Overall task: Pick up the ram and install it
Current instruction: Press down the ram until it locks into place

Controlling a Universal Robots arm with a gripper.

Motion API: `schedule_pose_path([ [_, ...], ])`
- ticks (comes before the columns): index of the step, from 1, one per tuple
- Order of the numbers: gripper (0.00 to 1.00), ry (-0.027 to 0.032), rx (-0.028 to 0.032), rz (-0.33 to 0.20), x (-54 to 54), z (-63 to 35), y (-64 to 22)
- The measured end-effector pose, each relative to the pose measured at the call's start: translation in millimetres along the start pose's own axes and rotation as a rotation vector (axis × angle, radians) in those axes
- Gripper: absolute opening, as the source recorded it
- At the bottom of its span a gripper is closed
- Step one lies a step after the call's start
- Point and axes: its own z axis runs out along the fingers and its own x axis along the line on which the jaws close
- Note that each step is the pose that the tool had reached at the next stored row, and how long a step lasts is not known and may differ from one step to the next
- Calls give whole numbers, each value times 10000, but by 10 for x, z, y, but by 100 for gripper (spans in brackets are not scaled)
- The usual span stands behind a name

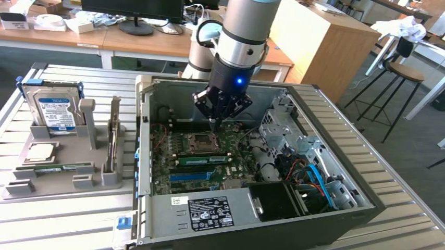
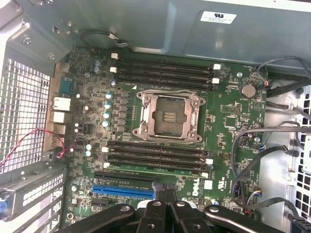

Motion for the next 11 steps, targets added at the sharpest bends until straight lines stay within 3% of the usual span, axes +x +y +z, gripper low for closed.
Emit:
schedule_pose_path([
  [11, 10, 8, 7, 2, 1, -22, 1],
])
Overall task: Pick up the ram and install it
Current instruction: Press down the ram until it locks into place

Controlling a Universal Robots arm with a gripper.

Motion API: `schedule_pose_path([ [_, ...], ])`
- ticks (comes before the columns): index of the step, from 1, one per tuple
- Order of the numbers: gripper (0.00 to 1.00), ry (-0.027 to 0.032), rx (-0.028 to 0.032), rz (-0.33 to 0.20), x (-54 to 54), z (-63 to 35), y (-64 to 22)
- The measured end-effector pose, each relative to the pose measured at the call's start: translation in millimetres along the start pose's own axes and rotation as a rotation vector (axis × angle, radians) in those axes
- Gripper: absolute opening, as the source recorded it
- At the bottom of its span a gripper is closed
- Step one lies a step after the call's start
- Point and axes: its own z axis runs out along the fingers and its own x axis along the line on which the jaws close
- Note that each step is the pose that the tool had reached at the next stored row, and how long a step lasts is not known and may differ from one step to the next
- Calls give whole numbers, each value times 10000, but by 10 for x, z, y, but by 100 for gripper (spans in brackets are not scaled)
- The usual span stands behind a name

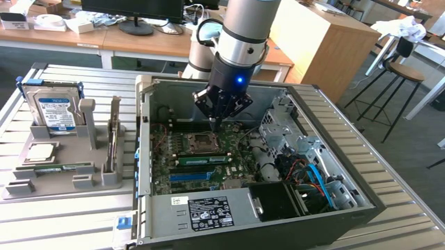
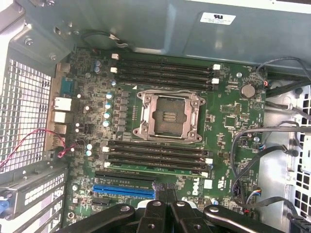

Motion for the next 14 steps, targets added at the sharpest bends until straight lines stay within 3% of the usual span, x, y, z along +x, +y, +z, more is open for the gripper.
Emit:
schedule_pose_path([
  [14, 10, 7, 1, -1, 1, -3, -13],
])
